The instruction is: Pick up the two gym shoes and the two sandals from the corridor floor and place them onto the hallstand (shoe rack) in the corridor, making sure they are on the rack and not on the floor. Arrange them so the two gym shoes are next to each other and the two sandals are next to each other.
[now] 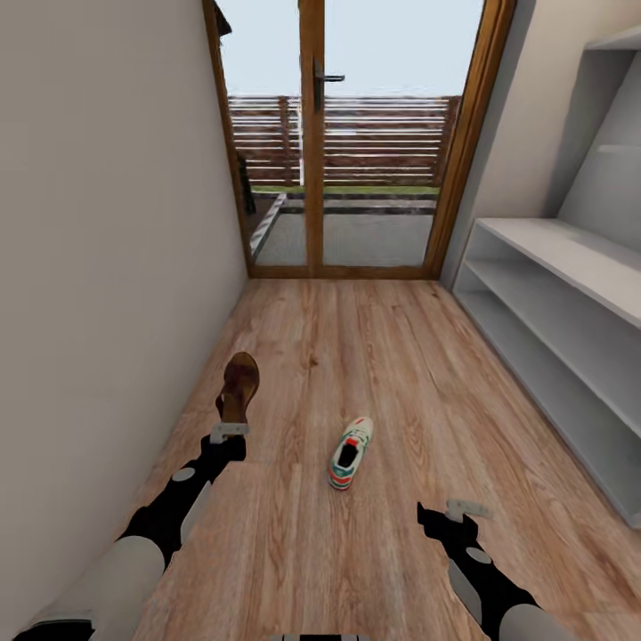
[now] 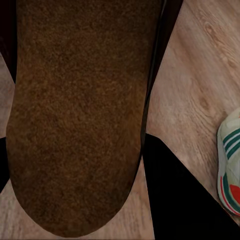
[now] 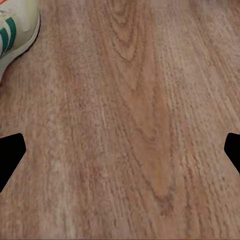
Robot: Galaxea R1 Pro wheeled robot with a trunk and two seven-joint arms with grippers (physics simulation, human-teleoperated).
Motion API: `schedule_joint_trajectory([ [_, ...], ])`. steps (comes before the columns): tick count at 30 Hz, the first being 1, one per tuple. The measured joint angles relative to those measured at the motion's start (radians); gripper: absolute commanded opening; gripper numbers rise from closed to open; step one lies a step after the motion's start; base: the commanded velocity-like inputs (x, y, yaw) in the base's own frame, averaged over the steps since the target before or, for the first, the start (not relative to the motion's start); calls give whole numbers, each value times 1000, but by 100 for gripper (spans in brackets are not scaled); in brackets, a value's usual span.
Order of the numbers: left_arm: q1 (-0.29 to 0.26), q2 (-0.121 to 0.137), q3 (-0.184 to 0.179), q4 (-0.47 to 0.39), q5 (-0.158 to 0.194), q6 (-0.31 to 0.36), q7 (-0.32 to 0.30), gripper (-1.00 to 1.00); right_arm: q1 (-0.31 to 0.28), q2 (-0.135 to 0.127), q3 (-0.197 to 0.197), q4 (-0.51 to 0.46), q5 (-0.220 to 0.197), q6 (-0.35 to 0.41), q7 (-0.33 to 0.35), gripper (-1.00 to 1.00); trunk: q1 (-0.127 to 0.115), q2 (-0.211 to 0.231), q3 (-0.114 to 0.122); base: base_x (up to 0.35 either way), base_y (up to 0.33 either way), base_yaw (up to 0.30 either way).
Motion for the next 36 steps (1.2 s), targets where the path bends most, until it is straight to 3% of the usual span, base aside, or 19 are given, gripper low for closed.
schedule_joint_trajectory([
  [5, 0, 1, 0, -5, 0, -1, -1, -100, 0, 3, 0, 1, 0, -34, 0, 100, 0, 0, 0, 4, 185, -53],
  [26, 0, -2, -1, -7, 0, -2, -1, -100, 0, 8, 0, 1, 0, -42, 0, 100, 0, 0, 0, 2, 15, -142],
  [36, 0, -3, -2, -10, 0, 2, -2, -100, 0, 10, 0, 2, 0, -43, 0, 100, 0, 0, 0, 173, 208, -71],
])
